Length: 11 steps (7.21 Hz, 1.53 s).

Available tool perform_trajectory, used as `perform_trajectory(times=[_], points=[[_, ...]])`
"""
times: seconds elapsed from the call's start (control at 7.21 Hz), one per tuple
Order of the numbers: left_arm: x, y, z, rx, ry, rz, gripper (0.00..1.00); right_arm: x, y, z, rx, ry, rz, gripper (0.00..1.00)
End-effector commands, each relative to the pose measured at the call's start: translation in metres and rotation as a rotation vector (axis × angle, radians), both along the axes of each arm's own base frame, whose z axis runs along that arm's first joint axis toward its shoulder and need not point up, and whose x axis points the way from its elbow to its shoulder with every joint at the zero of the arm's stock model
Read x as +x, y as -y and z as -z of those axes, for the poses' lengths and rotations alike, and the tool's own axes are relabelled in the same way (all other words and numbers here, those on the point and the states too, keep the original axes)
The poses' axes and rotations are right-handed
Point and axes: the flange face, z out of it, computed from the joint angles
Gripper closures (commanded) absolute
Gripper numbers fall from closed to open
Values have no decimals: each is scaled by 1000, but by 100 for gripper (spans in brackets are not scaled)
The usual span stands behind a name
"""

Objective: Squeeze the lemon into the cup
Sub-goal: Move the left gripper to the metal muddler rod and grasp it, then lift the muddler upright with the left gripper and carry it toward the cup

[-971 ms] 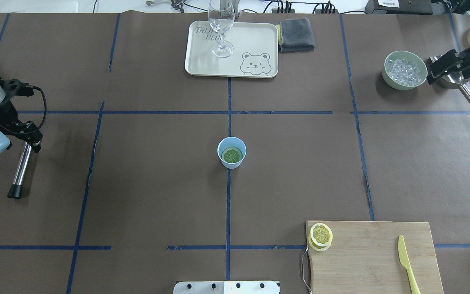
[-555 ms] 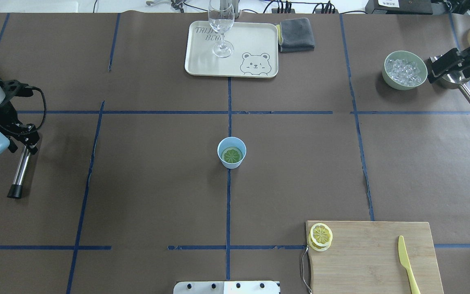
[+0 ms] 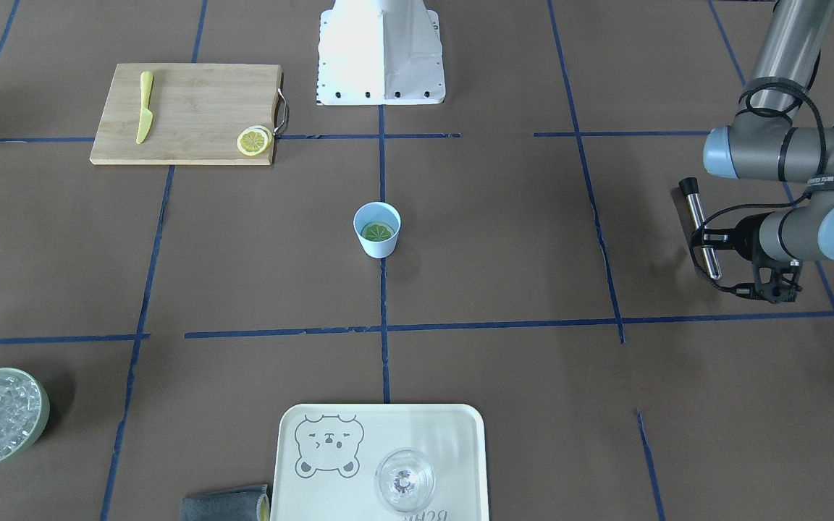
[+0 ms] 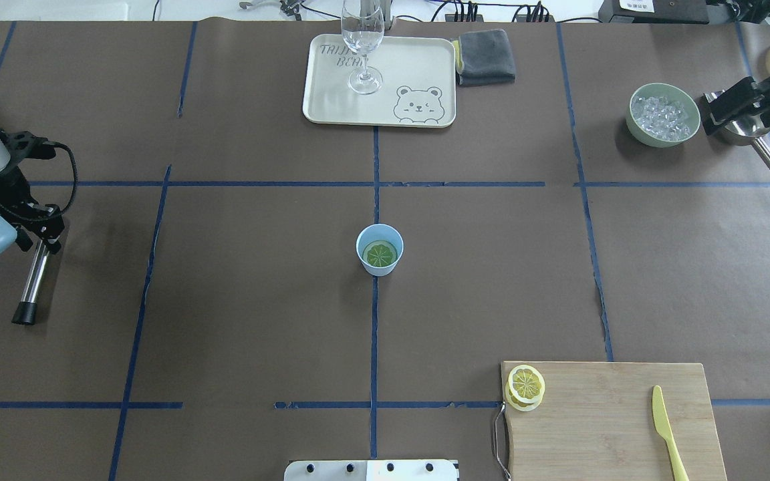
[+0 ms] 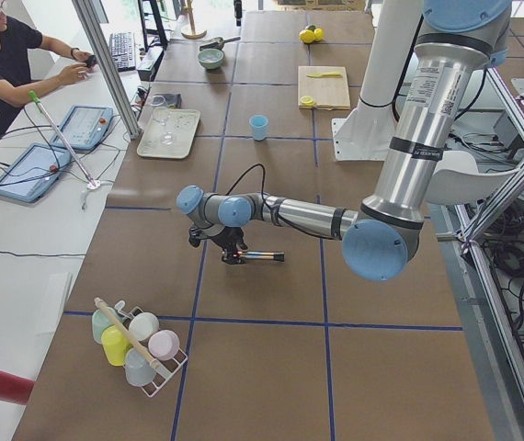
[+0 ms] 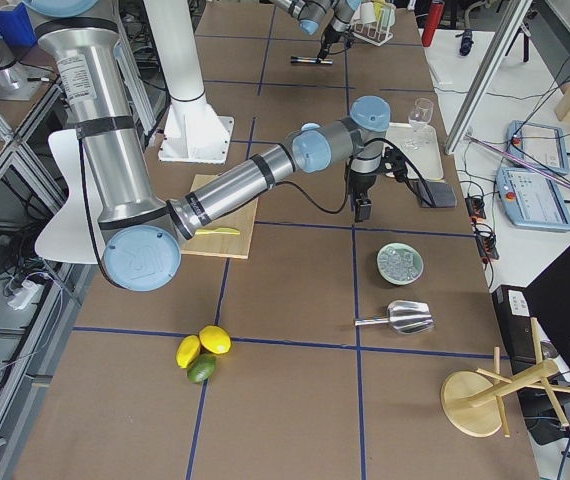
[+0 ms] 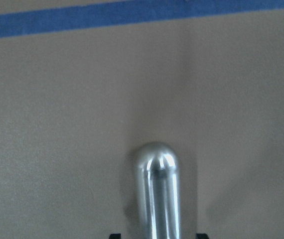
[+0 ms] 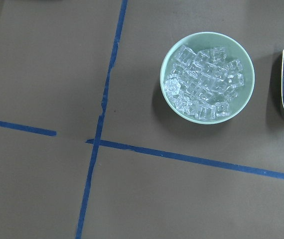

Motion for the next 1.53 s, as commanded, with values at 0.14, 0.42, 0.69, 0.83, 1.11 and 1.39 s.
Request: perform_trajectory(times=[0.14, 0.42, 0.69, 0.83, 1.11, 1.39], points=[[5, -2, 4, -25, 17, 24, 89, 0, 0, 0, 1, 0, 1, 0], [3, -2, 11, -12, 16, 27, 100, 0, 0, 0, -1, 3, 1, 0], [-16, -10, 66, 99, -17, 47, 100, 0, 0, 2, 1, 5, 2, 0], [-44, -2, 108, 225, -1, 95, 100, 0, 0, 1, 1, 4, 0, 0], [-74, 4, 220, 455, -34, 188, 100, -1, -1, 2, -10, 16, -1, 0], [-83, 8, 347, 651, -60, 351, 100, -3, -4, 8, -15, 51, 13, 0]])
